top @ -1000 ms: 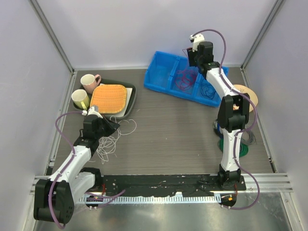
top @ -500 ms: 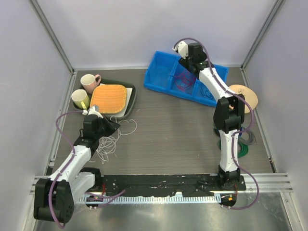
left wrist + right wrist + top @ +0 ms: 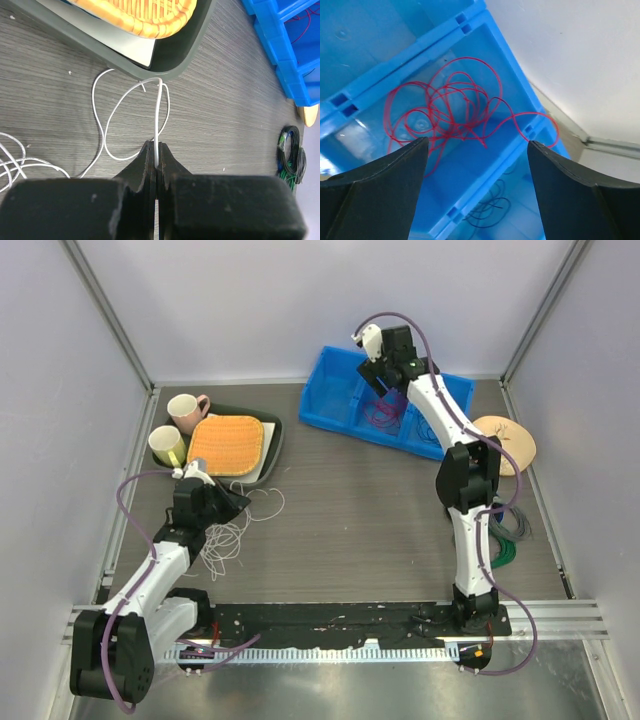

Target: Untangle the cables

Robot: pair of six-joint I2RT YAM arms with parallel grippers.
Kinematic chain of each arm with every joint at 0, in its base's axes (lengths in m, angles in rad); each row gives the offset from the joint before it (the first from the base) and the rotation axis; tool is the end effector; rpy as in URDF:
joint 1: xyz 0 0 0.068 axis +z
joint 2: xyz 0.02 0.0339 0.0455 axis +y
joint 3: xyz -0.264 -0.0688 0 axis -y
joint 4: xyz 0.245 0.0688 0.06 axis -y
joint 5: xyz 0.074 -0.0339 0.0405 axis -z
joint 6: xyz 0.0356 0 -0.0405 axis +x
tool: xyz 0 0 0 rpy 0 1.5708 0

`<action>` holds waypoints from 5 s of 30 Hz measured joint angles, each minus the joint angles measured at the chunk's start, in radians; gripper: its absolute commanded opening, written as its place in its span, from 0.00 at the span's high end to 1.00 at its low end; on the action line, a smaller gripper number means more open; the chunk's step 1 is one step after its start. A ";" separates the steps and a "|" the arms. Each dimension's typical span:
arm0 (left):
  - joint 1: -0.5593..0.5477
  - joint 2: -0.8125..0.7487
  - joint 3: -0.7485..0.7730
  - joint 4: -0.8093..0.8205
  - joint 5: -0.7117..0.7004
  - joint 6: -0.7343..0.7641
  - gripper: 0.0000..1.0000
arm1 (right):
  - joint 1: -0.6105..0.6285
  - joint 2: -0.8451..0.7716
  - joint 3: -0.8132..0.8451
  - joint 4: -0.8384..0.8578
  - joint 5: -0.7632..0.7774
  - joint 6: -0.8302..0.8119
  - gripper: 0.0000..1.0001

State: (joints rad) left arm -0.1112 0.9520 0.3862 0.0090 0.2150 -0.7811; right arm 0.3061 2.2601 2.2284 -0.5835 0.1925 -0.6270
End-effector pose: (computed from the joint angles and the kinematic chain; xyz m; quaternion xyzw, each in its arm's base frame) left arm 0.1961 -0.0295 0.1904 -0.2365 0.8380 -0.2929 0.3950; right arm 0.5014 0.1513 0.3066 -0.3581 0.8093 -0.1574 0.4382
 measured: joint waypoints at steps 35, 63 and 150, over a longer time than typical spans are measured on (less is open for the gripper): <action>-0.393 0.051 0.830 -0.080 0.103 0.004 1.00 | 0.256 -0.915 -1.120 0.732 -1.059 0.446 0.12; -0.396 -0.142 0.708 -0.175 -0.104 0.048 0.79 | 0.443 -0.644 -1.017 0.746 -0.702 0.402 0.99; -0.642 0.389 0.306 -0.357 -0.810 -0.028 0.83 | 0.183 -1.254 -1.294 0.888 0.476 0.530 0.99</action>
State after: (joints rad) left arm -0.7532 1.3415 0.6922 -0.3485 -0.5953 -0.8089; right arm 0.4889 1.0065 0.9348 0.3050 0.6682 -0.0967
